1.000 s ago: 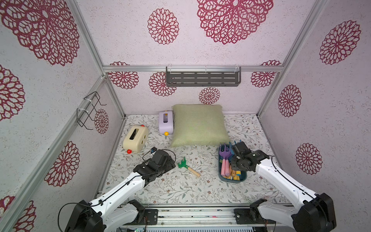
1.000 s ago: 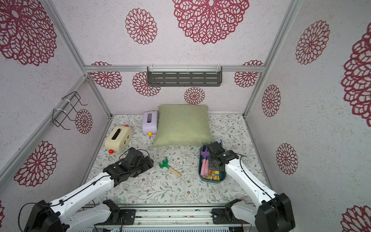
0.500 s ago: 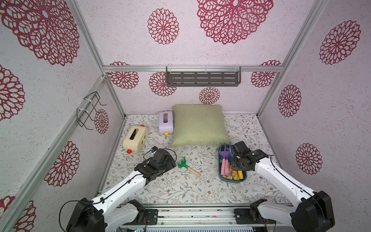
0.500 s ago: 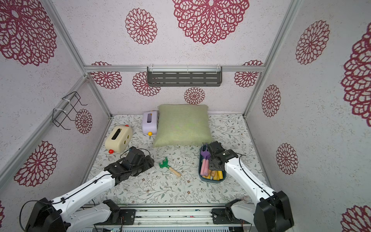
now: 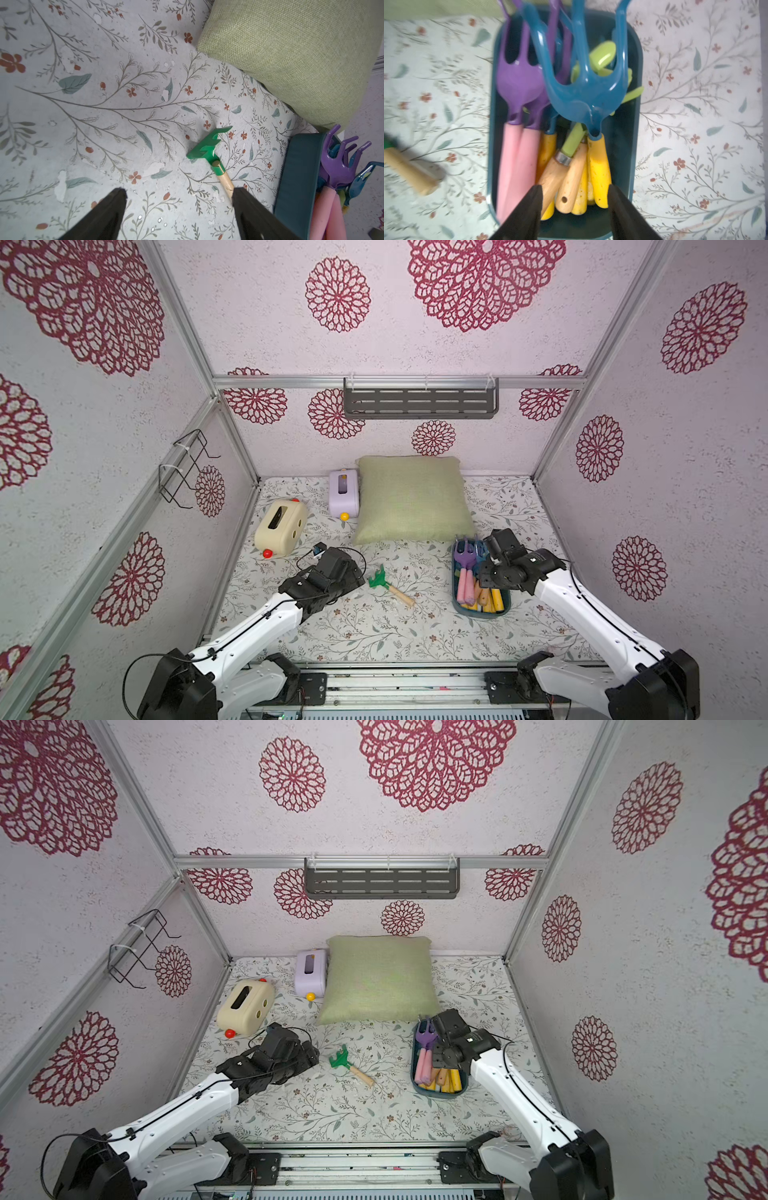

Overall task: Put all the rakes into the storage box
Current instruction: Place the rake in the storage box, then pick up the rake at the center of the board.

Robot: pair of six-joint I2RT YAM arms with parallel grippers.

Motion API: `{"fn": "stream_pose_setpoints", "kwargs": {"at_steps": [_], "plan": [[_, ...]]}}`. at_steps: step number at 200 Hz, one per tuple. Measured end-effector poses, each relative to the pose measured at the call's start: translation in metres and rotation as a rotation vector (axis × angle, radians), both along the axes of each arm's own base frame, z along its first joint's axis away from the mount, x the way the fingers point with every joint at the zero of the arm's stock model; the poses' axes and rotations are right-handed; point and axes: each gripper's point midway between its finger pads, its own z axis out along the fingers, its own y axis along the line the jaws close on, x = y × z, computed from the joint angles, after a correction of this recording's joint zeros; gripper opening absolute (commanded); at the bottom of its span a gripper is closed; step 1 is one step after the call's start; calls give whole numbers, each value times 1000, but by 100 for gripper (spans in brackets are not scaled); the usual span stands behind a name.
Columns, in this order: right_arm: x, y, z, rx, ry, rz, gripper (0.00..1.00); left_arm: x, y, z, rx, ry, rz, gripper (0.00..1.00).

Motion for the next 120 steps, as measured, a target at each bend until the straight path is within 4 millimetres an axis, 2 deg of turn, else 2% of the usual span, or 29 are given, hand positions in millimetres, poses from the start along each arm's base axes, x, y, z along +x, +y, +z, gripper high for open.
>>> {"fn": "stream_pose_setpoints", "kwargs": {"at_steps": [15,25,58,86,120], "plan": [[-1,12,20,77,-58,35,76,1,3,5,0,-20,7,100],[-3,22,30,119,-86,78,80,3,5,9,-4,-32,14,98],[-13,70,42,244,-108,237,86,9,20,16,-15,-58,63,97],[-22,112,33,289,-79,369,86,8,31,12,-19,-46,92,97],[-31,159,6,276,-14,509,86,3,37,5,-21,-34,104,97]]}}
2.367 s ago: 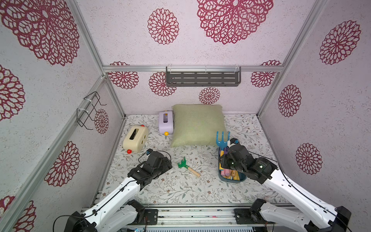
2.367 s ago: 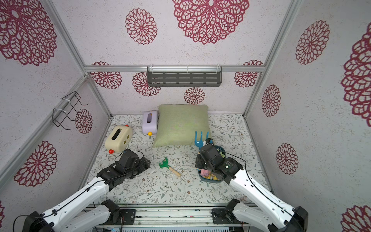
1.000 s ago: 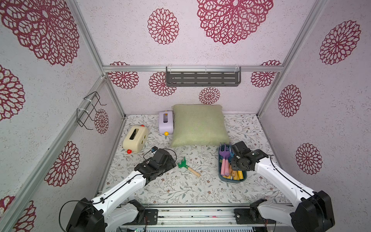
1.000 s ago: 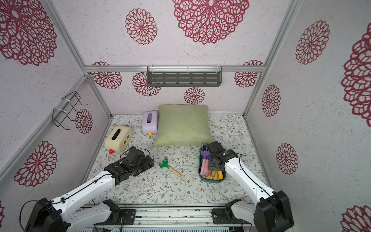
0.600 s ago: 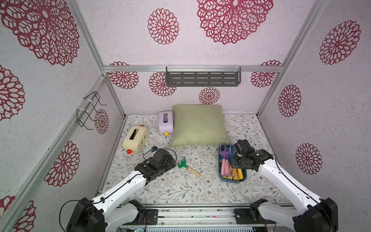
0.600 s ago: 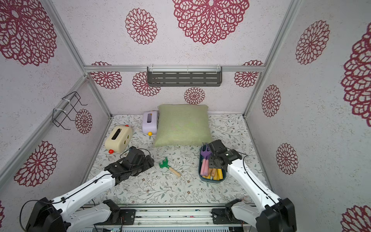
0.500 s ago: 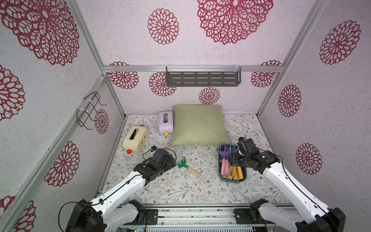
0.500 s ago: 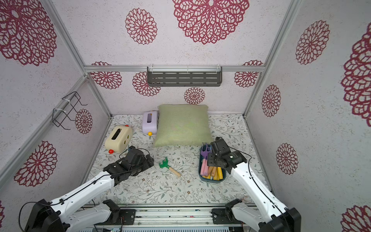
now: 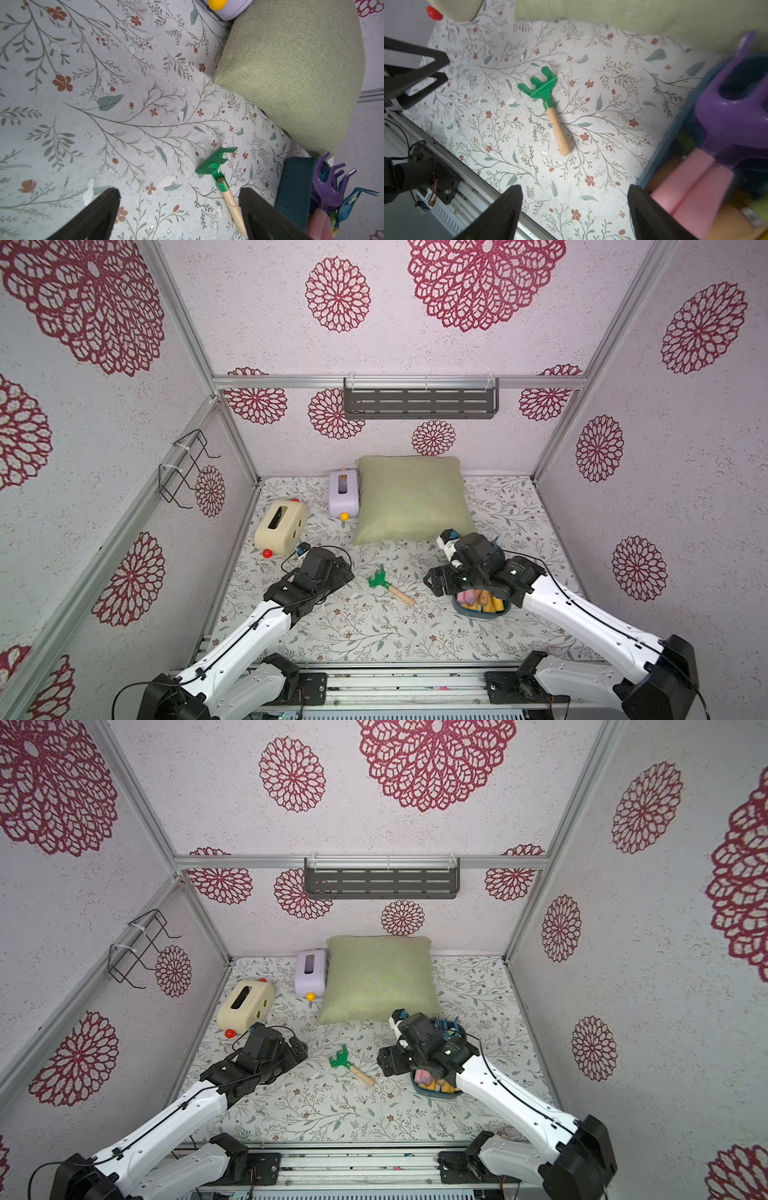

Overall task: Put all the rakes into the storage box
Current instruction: Pick up the rake at the center of the board.

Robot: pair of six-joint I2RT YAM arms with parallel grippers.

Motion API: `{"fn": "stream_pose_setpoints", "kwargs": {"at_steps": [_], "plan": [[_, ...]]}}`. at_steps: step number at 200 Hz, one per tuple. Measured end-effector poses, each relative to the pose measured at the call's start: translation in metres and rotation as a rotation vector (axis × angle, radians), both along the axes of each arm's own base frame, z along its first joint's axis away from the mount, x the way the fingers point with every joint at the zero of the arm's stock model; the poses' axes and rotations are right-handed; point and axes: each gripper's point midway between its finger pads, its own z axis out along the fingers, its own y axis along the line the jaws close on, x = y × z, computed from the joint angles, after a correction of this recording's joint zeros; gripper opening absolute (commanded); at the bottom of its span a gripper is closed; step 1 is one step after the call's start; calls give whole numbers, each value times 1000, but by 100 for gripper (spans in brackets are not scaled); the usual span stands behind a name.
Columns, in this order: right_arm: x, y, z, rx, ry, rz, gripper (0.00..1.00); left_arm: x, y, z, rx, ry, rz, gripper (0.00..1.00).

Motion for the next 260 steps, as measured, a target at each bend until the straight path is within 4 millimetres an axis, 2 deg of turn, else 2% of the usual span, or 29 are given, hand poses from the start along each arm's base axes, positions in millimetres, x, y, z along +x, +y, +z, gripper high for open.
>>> {"fn": "stream_pose_setpoints", "kwargs": {"at_steps": [30,69,120,151,169,183,214,226,236,260], "plan": [[-8,30,-31,-90,42,106,84,-6,7,-7,-1,11,14,97],[-4,58,-57,-195,35,185,80,-9,9,-5,-17,-1,16,97],[3,73,-92,-325,25,238,79,-12,11,-6,-24,-6,19,97],[6,76,-105,-381,15,256,77,-13,12,-7,-24,-2,23,97],[6,76,-111,-413,7,268,70,-15,12,-6,-29,-8,24,97],[7,77,-115,-435,1,278,59,-15,13,-7,-29,-8,25,97],[4,76,-125,-473,6,293,57,-16,13,-7,-28,-6,26,97],[3,76,-128,-484,9,295,51,-16,13,-7,-28,-6,25,97],[2,75,-130,-493,9,299,49,-16,13,-7,-28,-5,25,97],[2,74,-133,-502,12,293,32,-16,13,-8,-28,-5,25,97]]}}
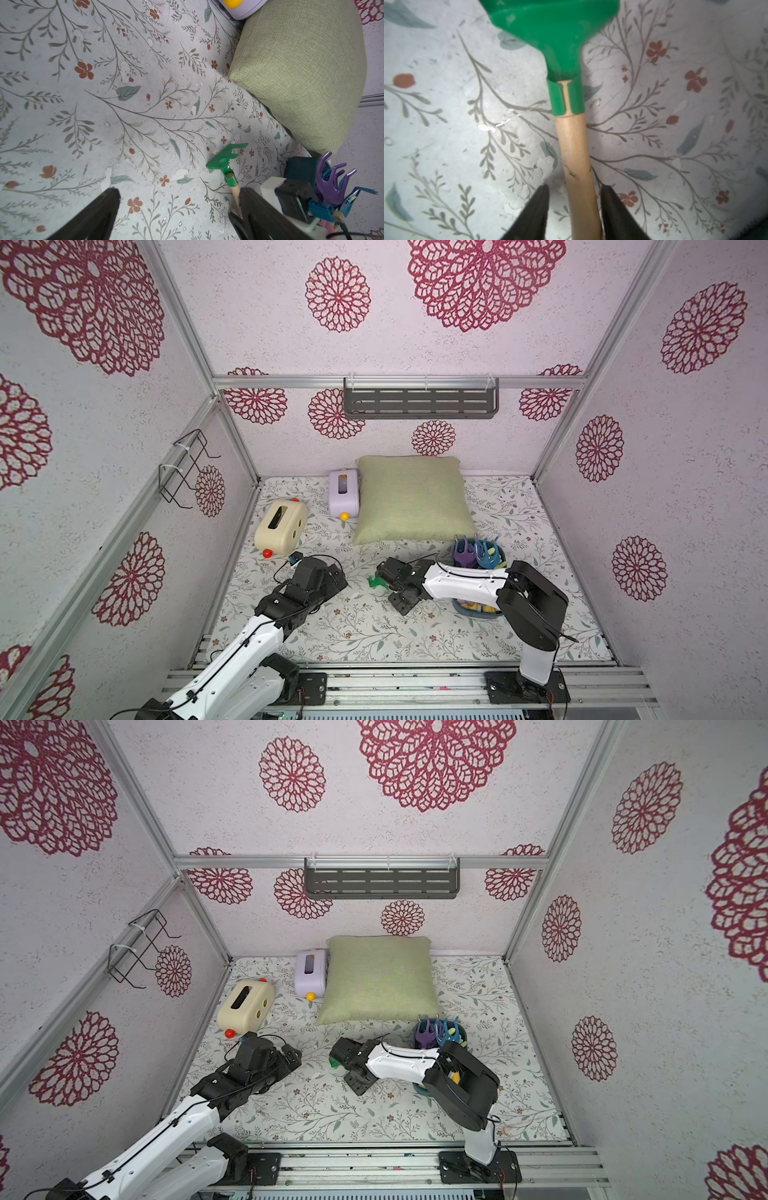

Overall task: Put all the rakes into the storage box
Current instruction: Pick up the rake at the center of the board, then place the rake in the storage box.

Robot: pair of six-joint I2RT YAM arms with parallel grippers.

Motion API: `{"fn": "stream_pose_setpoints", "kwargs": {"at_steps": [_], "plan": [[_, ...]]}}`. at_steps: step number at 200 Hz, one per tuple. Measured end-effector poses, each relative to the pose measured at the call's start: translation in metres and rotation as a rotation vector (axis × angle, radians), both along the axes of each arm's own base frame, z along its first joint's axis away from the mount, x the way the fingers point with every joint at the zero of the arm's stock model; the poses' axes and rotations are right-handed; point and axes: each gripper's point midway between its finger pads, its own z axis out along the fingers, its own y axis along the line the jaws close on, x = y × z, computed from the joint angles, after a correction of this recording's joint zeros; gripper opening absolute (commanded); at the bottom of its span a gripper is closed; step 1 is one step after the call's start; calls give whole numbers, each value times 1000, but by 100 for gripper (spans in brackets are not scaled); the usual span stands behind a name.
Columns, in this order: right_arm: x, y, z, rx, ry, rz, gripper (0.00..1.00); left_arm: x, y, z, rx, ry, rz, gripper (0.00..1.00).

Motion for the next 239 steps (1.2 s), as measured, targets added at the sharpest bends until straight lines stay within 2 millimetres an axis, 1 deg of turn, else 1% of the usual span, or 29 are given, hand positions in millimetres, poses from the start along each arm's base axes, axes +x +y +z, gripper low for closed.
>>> {"fn": "stream_pose_setpoints", "kwargs": {"at_steps": [9,19,27,33,38,47,53,73,101,109,127,140,149,163,175,191,204,217,239], "plan": [[0,0,0,-3,-2,2,26,0,0,0,0,0,0,97],[0,0,0,0,-1,-10,24,0,0,0,0,0,0,97],[1,-1,0,1,-5,-13,18,0,0,0,0,0,0,97],[0,-1,1,6,-4,-20,17,0,0,0,0,0,0,97],[0,-2,2,11,-7,-26,16,0,0,0,0,0,0,98],[-1,-3,7,22,-13,-31,9,0,0,0,0,0,-1,97],[-2,-5,11,35,-18,-38,8,0,0,0,0,0,-1,97],[-3,-7,38,108,-54,-59,4,0,0,-1,1,3,-1,97],[-3,-14,90,256,-138,-115,5,0,-1,-4,4,16,-3,97],[-2,-20,105,299,-166,-145,4,0,-1,-5,3,18,-5,97],[-2,-39,128,370,-209,-219,5,0,-1,-6,4,22,-5,97],[1,-60,139,419,-230,-297,5,0,-2,-6,4,23,-6,97],[5,-80,145,450,-246,-370,5,1,-2,-6,3,24,-7,97],[10,-111,147,488,-264,-479,6,2,-3,-8,1,28,-10,97],[12,-137,145,505,-277,-570,6,2,-4,-10,1,35,-12,97],[10,-164,139,512,-284,-668,5,2,-5,-12,1,43,-15,97],[7,-179,133,508,-281,-729,5,3,-6,-13,-1,48,-18,97],[5,-191,126,498,-273,-780,5,3,-7,-13,-2,52,-20,97],[4,-202,114,472,-258,-834,5,4,-9,-13,-5,55,-23,97]]}}
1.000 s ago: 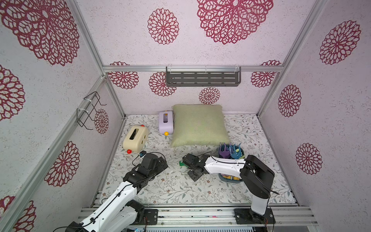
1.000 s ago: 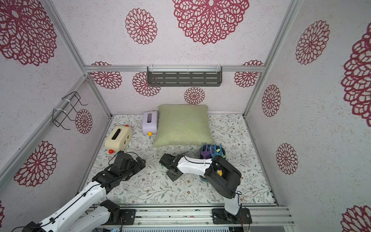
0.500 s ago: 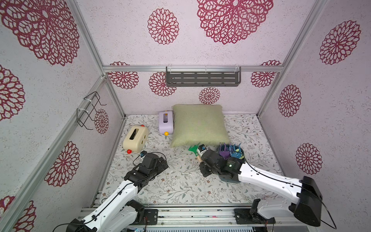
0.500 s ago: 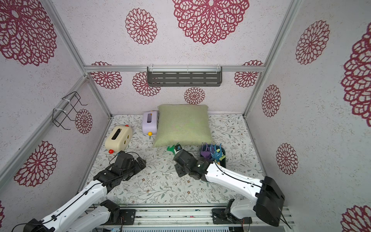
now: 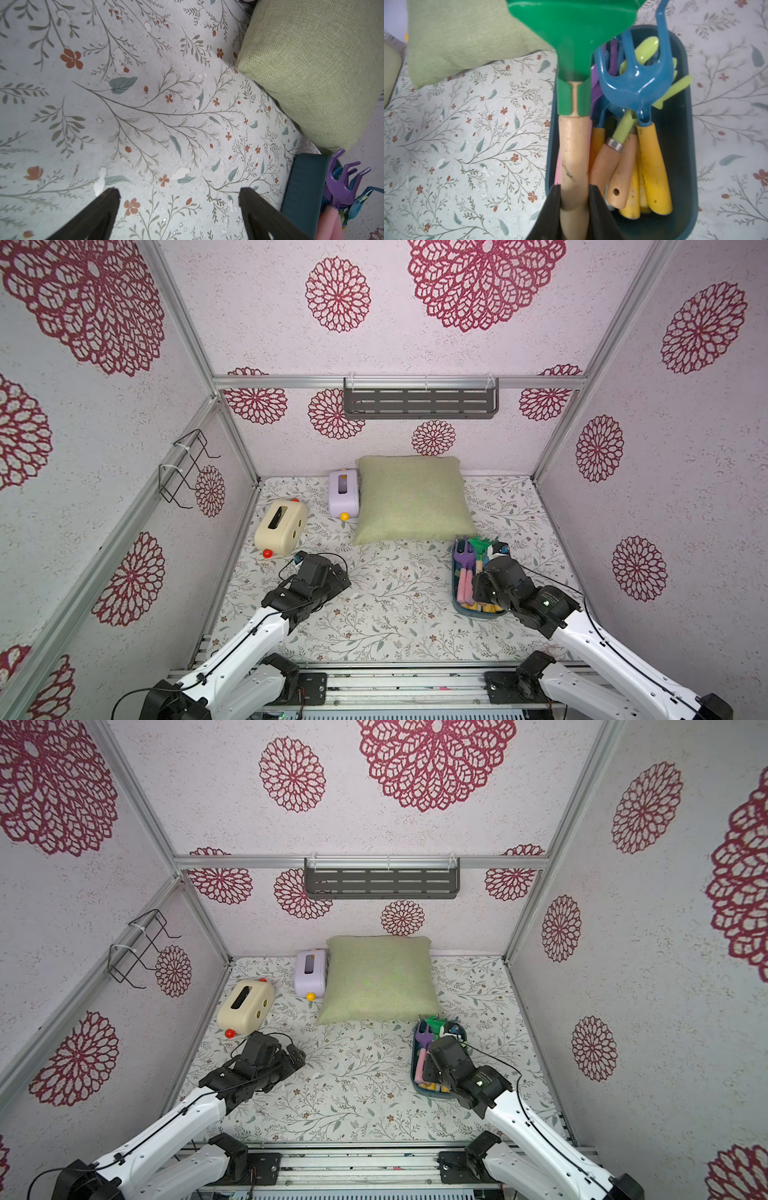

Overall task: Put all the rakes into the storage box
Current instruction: Place the rake in the storage box.

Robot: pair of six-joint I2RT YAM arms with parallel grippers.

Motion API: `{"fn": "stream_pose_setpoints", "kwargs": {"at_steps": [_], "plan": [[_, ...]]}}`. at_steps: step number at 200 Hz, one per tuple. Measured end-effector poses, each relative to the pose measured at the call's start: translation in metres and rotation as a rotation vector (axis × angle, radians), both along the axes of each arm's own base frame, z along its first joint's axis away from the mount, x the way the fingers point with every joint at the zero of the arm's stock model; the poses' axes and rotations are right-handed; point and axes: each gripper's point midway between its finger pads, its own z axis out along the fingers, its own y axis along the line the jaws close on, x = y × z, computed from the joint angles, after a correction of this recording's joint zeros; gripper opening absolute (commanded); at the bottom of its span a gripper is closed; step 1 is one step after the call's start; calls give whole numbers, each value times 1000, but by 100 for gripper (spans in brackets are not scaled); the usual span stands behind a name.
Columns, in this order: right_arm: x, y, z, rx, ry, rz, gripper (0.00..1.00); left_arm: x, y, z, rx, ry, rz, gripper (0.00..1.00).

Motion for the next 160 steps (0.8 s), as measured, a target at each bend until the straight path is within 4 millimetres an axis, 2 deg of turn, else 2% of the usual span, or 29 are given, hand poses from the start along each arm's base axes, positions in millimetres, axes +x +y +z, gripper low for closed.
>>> {"fn": "stream_pose_setpoints", "kwargs": {"at_steps": [58,77,101,117,160], "plan": [[-8,-12,-32,-47,96,-37,8,1,-1,1,-5,-2,-3,97],[-8,-13,-35,-53,104,-41,12,1,-1,1,-6,-5,-2,97],[-8,-14,-36,-55,110,-43,27,2,-2,2,-7,-8,-3,98],[-8,-14,-37,-52,115,-47,32,2,-2,2,-7,-8,-3,97],[-8,-13,-38,-50,118,-47,35,3,-2,2,-8,-12,-3,97]]}}
